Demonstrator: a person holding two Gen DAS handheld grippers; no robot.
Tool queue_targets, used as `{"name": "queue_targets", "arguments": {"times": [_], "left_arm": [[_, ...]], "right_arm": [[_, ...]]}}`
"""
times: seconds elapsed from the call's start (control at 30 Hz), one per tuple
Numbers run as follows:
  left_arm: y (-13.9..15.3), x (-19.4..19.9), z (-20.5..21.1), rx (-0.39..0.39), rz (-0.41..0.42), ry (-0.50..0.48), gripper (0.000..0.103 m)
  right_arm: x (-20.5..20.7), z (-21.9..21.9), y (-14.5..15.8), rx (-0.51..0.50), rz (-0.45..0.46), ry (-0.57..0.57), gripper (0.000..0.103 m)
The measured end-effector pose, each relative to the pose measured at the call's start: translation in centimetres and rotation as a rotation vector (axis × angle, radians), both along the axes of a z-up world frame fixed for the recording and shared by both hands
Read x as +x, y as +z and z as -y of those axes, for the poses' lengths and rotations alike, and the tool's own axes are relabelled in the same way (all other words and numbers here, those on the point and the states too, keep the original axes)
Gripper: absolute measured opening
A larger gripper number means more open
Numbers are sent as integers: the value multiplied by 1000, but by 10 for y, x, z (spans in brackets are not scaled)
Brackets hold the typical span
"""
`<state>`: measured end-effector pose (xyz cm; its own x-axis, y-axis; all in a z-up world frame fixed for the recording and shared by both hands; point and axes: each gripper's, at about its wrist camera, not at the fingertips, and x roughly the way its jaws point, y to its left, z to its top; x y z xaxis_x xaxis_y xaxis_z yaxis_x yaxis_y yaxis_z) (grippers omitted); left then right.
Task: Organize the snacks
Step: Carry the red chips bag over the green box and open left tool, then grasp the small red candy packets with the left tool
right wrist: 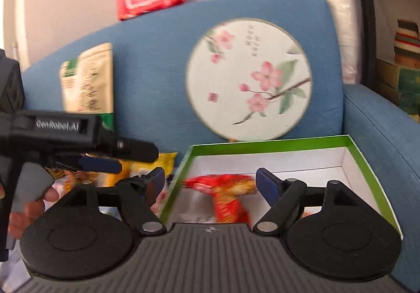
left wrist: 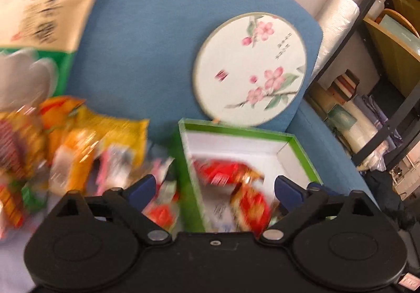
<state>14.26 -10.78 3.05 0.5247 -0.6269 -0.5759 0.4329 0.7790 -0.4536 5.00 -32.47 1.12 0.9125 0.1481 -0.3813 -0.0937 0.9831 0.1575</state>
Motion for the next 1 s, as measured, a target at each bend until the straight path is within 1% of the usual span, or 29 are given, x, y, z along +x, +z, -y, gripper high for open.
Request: {"name": "queue_targets", "arguments": {"times": [0.07, 0.17, 0.33, 0.43, 0.53, 0.67, 0.73, 0.8, 0.87, 0.9, 0.97, 1.0], "left_arm": [[-6, -16, -18, 13, -17, 26, 103], [-18, -34, -48, 40, -44, 77, 103], [-39, -47, -107, 71, -94, 192, 103], [-45, -41, -143, 77, -109, 291, 103], [-46, -27, -171, 74, -87, 378, 103], [-48, 3, -189, 60, -69, 441, 103], [-51, 16, -191, 48, -70, 452, 103], [-58, 25, -191, 35, -83, 442, 103], [-67, 32, -189, 33, -119, 421, 103], [-72, 34, -187, 32, -144, 391, 96], [-77, 30, -179, 13, -167, 297, 92], [-76, 24, -173, 11, -172, 234, 82]], "right_arm": [[-10, -11, -1, 7, -6, 24, 103], [-24, -27, -10, 30, -40, 63, 103], [-35, -54, -30, 92, -123, 135, 103], [-33, -68, -35, 106, -155, 166, 103], [-33, -81, -34, 106, -164, 187, 103], [-33, -92, -35, 104, -179, 205, 103], [-33, -96, -35, 97, -188, 211, 103], [-33, -99, -36, 91, -195, 218, 103], [-32, -102, -36, 86, -203, 221, 103], [-32, -102, -36, 85, -206, 221, 103], [-33, -104, -37, 86, -205, 231, 103], [-33, -105, -37, 88, -205, 236, 103]]}}
